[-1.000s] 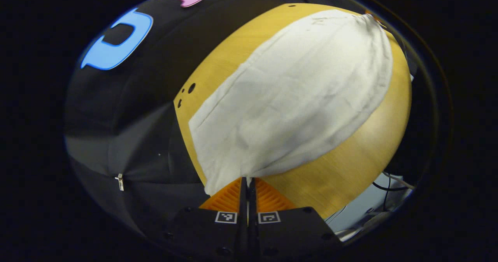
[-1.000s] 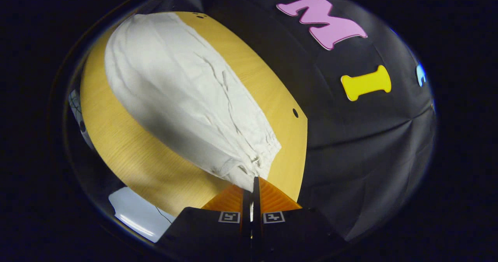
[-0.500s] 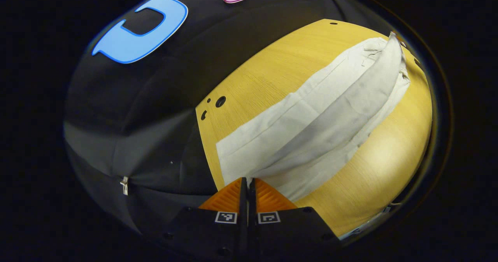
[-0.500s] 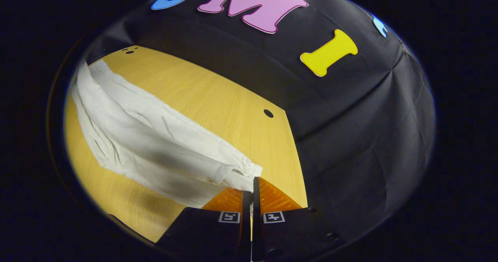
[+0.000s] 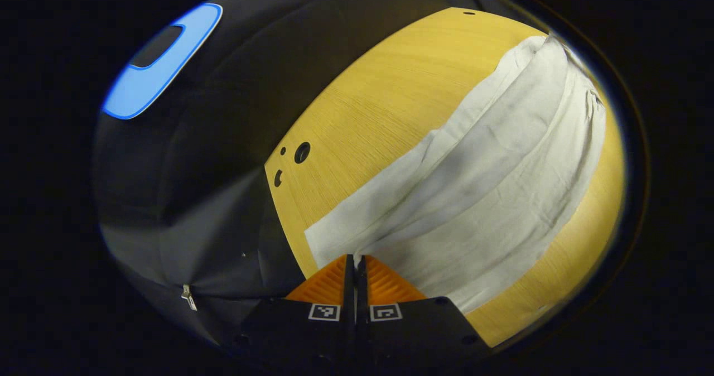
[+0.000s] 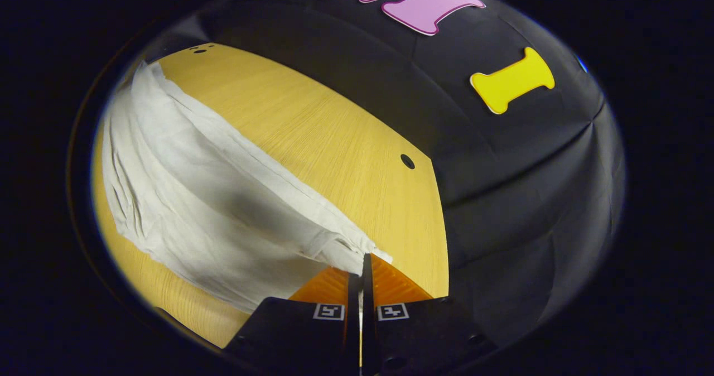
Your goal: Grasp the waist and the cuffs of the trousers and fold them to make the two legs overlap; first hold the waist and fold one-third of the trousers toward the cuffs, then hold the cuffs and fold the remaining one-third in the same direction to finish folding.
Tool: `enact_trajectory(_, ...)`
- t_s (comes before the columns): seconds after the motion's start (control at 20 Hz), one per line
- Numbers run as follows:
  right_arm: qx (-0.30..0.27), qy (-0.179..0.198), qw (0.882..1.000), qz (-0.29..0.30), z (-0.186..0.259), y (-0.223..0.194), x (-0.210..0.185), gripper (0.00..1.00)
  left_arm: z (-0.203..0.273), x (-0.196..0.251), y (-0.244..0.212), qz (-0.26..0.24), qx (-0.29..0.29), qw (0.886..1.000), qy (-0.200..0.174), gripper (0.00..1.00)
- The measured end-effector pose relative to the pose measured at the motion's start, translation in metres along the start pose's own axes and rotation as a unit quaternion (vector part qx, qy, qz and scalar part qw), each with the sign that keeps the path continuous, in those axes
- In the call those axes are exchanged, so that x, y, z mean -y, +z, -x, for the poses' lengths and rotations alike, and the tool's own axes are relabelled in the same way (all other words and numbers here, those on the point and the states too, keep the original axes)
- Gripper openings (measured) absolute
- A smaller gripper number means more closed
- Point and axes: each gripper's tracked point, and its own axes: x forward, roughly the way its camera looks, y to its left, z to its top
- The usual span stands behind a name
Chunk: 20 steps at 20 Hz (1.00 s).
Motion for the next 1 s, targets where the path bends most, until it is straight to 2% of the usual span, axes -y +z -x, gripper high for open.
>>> enact_trajectory(0.3,-0.021,0.011,1.000,0.013,-0.003,-0.006,-0.002,0.08,-0.035,0.013,0.007,-0.017,-0.040,0.999,-0.001,0.05)
enact_trajectory(0.45,-0.036,0.030,0.999,0.011,-0.004,-0.010,-0.004,0.10,-0.047,0.022,0.006,-0.032,-0.062,0.998,-0.003,0.05)
enact_trajectory(0.55,-0.044,0.042,0.998,0.013,-0.002,-0.011,-0.010,0.21,-0.056,0.026,0.003,-0.034,-0.074,0.997,-0.010,0.06)
enact_trajectory(0.65,-0.037,0.042,0.998,0.018,0.000,-0.007,-0.012,0.24,-0.063,0.028,0.000,-0.031,-0.078,0.996,-0.015,0.07)
enact_trajectory(0.75,-0.033,0.039,0.998,0.027,-0.001,-0.009,-0.011,0.30,-0.060,0.024,0.000,-0.034,-0.077,0.996,0.003,0.21)
enact_trajectory(0.8,-0.028,0.044,0.998,0.024,0.000,-0.008,-0.012,0.36,-0.061,0.020,0.001,-0.038,-0.075,0.996,0.012,0.36)
enact_trajectory(0.85,-0.026,0.046,0.998,0.020,0.002,-0.009,-0.012,0.36,-0.059,0.014,0.001,-0.042,-0.074,0.996,0.022,0.45)
enact_trajectory(0.9,-0.024,0.050,0.998,0.017,0.006,-0.007,-0.012,0.42,-0.057,0.009,0.002,-0.043,-0.070,0.996,0.027,0.61)
enact_trajectory(1.0,-0.020,0.059,0.998,0.013,0.013,-0.006,-0.011,0.54,-0.052,0.005,-0.001,-0.044,-0.059,0.997,0.022,0.83)
